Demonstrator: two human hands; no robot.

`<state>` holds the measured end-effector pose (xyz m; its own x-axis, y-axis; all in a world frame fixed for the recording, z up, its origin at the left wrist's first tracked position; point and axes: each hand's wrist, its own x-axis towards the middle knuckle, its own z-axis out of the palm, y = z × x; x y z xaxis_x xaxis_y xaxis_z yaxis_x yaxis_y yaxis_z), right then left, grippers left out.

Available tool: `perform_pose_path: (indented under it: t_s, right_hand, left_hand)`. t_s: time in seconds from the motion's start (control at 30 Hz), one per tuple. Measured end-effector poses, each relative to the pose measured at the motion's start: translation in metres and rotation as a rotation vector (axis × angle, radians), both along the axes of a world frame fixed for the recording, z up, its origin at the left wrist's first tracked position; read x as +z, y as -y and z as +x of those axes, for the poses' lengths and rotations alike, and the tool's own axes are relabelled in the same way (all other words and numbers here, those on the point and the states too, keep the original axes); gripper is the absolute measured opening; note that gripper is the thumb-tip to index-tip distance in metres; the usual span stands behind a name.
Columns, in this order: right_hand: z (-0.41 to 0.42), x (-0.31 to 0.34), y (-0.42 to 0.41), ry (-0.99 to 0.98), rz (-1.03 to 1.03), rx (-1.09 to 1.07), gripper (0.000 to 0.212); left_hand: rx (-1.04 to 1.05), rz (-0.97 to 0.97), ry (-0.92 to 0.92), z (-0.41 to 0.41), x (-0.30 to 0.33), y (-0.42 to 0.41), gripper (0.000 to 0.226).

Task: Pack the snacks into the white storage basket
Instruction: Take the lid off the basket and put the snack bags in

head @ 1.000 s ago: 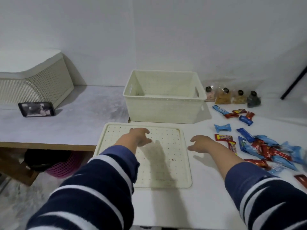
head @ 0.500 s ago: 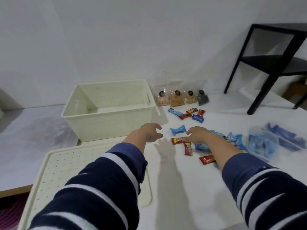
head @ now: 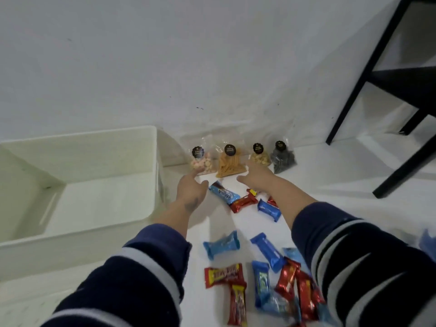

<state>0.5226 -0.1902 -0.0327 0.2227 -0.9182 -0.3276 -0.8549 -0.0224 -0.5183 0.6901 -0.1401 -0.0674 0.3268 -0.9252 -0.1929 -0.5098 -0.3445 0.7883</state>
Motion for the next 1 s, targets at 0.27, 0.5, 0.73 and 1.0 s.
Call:
perform_pose_path:
  t_s: [0.27,0.5,0.73,1.0]
  right_hand:
    - [0.013,-0.057,0.093,0.216,-0.027,-0.061,0.094]
    - [0.02,-0.089,0.107,0.286,-0.155,-0.076,0.095]
    - [0.022,-0.074,0.089,0.381,-0.14,-0.133,0.098]
    - [0.012,0.016,0.052,0.435,-0.211,-0.106,0.096]
  left_hand:
    - [0.163,-0.061,-0.016,0.007,-0.05,0.084,0.055]
    - [0.182,-0.17,-0.013,0.009,-0.075,0.095,0.071]
    - [0.22,-0.199,0.0,0.016,-0.056,0.081,0.082]
    - [0.075,-0.239,0.33,0.027,0.029,0.052,0.077]
